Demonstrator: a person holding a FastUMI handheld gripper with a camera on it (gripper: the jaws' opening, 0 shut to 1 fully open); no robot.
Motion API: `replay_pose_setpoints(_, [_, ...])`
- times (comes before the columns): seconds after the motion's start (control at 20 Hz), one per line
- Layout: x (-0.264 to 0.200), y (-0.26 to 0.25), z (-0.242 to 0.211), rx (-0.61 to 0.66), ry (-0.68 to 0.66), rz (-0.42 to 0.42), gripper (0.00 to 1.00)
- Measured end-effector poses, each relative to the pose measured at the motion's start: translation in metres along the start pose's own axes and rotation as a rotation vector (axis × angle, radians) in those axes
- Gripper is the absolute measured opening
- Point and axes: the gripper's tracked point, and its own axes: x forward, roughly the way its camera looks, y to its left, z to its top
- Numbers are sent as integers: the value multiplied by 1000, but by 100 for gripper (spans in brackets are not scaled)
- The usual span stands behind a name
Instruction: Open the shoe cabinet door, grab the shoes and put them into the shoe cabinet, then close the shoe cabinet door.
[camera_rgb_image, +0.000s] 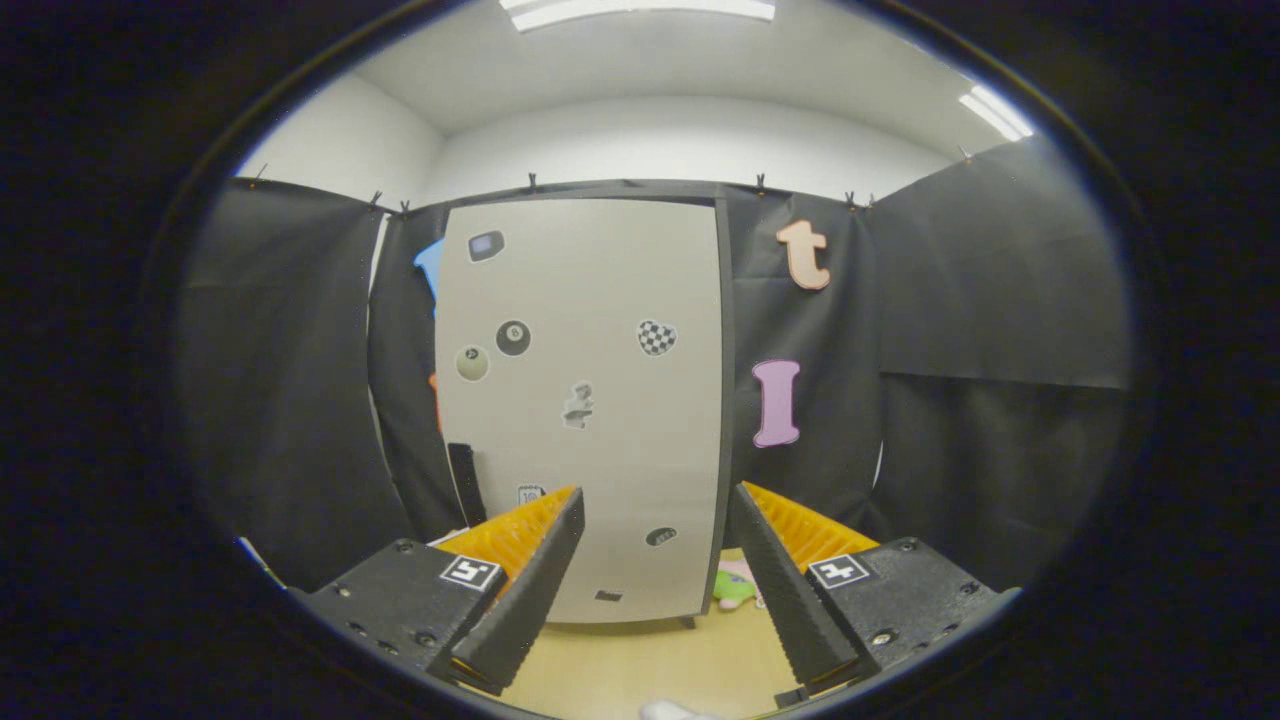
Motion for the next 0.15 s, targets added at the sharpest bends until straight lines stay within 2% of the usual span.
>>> replay_pose_setpoints(0.15, [-1,0,0,4,0,2,97])
